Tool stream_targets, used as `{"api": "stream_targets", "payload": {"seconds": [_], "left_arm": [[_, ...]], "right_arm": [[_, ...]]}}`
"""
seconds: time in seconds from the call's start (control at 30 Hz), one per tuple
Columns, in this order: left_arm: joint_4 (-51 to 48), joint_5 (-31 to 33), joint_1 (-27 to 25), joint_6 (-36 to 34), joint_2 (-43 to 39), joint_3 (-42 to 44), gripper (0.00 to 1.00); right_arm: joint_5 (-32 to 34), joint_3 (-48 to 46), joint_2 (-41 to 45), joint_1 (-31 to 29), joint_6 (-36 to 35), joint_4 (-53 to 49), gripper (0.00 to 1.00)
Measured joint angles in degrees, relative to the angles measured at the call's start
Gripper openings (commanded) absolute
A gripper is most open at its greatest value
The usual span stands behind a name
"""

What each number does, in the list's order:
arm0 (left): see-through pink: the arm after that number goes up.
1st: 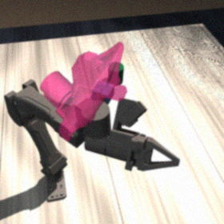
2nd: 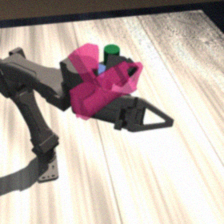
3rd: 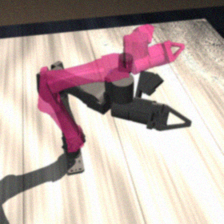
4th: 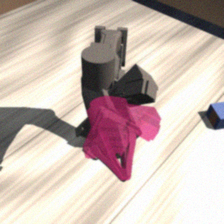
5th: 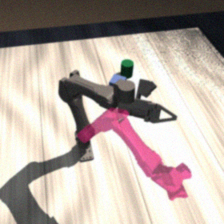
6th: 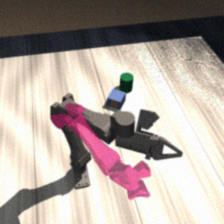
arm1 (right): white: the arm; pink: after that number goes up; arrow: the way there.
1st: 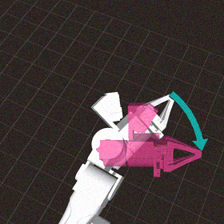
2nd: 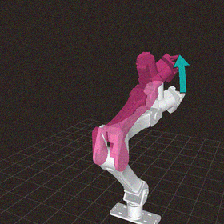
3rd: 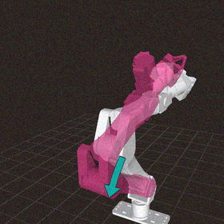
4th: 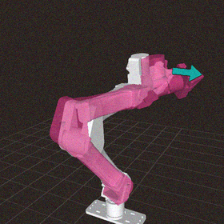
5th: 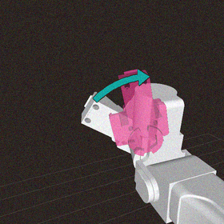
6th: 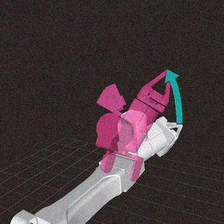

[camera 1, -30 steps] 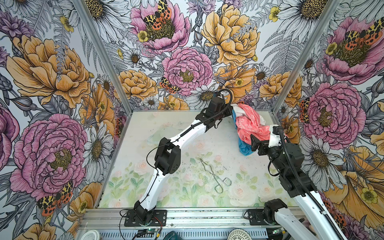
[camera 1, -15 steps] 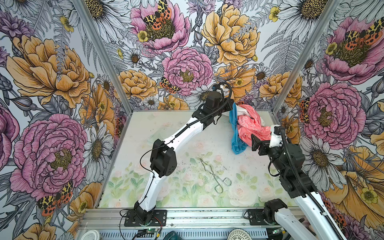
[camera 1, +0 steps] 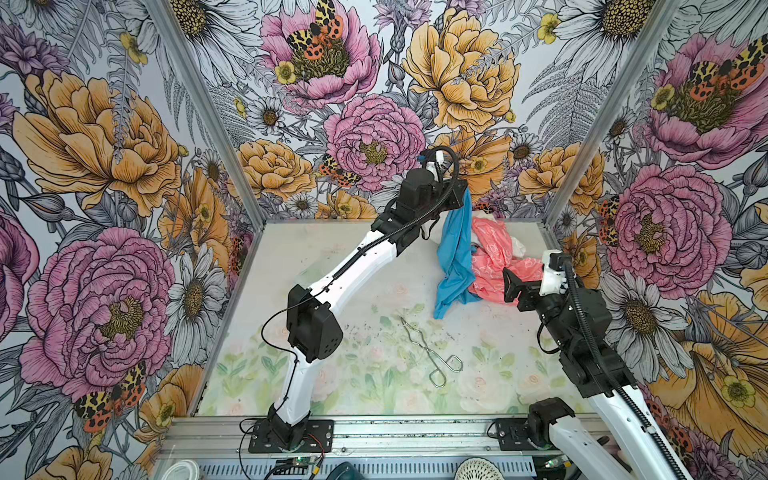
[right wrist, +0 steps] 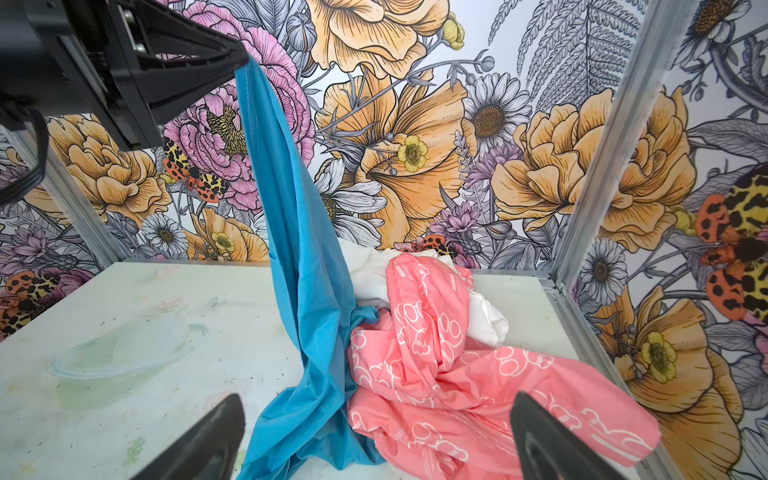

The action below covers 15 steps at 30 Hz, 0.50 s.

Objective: Pick out a specific cloth from the pile
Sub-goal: 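Lift the blue cloth with the left gripper, pulling it out of the pile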

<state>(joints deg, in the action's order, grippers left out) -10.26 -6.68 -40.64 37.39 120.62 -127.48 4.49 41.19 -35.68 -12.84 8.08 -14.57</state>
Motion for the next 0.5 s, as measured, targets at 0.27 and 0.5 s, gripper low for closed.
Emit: {"api": "stream_targets", "payload": {"seconds": [0.27, 0.5], "left_arm": [[-2.5, 0.0, 0.1, -1.7, 0.0, -2.4, 0.0], [-4.3, 0.0, 0.6, -3.6, 0.0, -5.3, 0.0]], "right_arm": [[-0.2, -0.1, 0.0, 0.0, 0.0, 0.0, 0.99], [-0.2, -0.1, 0.0, 0.0, 0.0, 0.0, 0.99]]}}
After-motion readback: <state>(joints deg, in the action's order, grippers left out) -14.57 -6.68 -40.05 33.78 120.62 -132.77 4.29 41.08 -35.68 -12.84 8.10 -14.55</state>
